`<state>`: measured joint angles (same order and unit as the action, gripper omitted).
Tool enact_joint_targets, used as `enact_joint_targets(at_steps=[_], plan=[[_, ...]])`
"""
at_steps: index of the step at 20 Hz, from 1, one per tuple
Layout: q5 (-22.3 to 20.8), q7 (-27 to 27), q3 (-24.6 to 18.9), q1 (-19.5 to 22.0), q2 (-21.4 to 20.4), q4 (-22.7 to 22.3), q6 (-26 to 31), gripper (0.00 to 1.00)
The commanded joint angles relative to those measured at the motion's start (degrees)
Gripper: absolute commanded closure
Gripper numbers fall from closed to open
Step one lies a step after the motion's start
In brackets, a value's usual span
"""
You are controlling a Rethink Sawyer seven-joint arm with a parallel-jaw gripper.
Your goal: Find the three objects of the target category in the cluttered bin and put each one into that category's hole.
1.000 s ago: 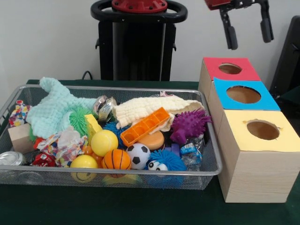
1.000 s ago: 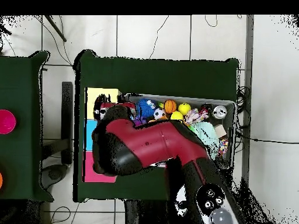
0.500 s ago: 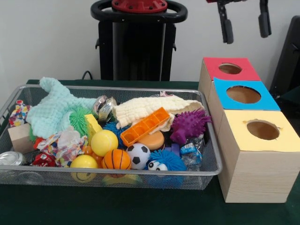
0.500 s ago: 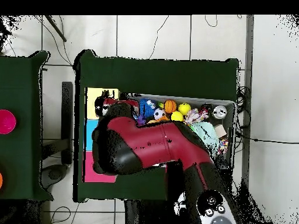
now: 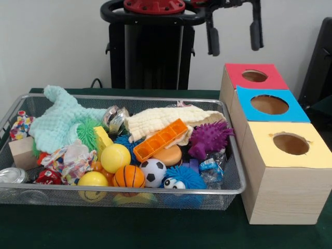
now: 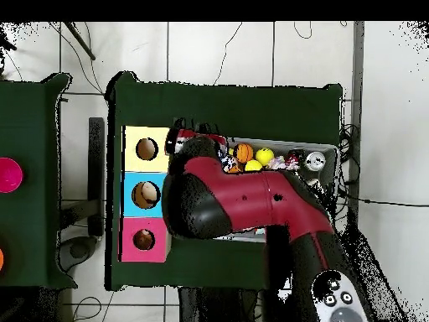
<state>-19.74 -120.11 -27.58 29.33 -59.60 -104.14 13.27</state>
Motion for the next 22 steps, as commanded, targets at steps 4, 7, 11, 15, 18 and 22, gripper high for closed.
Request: enact_joint_targets(at_steps=[4,7,11,15,18,22], plan=[[1.2,-9.1,8.8,-0.7,11.3,2.8,-4.4,0.0],[0.8,-9.9,11.5,-2.2,13.1,4.0,-7.4,0.0],[2.2,-10.6,15.4,-4.5,14.7,6.1,-7.6,0.0],[3.7,-10.5,17.6,-5.7,16.2,7.1,-8.7,0.0],[4.1,-10.1,18.2,-6.5,17.4,7.0,-10.0,0.0],[4.2,-8.5,18.2,-6.7,19.0,7.4,-10.6,0.0]])
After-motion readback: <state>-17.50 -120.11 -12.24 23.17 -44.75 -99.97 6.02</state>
